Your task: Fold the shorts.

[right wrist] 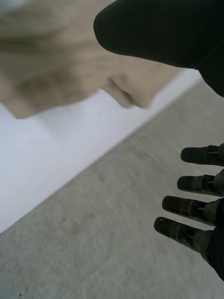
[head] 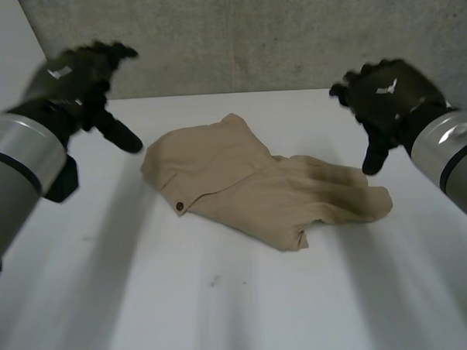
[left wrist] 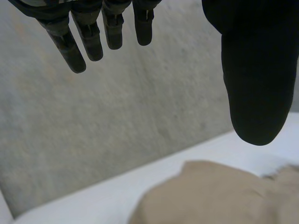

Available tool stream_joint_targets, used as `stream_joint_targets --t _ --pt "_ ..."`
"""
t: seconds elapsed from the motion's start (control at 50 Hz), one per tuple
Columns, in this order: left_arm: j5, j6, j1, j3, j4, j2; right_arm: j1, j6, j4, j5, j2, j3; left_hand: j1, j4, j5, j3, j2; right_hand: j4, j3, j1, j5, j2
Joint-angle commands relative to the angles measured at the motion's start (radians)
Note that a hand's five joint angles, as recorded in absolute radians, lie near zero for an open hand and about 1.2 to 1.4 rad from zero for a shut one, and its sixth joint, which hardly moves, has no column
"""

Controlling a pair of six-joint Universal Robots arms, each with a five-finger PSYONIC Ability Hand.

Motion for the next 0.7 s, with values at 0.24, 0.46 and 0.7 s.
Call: stream_joint_targets --t 0.24,0.46,0.7 --pt "-0.007 0.044 -0.265 0.09 0.173 -0.483 -0.154 -0.016 -0.097 -0.011 0.265 0.083 0.077 0.071 0.056 0.063 0.076 0.04 0.058 0.109 0.047 0.052" --pt "-0.007 0.146 -0.304 0.243 0.254 -0.747 -0.2 -0.002 -0.295 -0.075 0.391 0.113 0.188 0.183 0.167 0.175 0.187 0.295 0.314 0.364 0.303 0.307" --pt "0.004 0.188 -0.305 0.257 0.311 -0.799 -0.2 0.003 -0.355 -0.127 0.449 0.1 0.544 0.538 0.523 0.53 0.543 1.166 1.185 1.235 1.174 1.178"
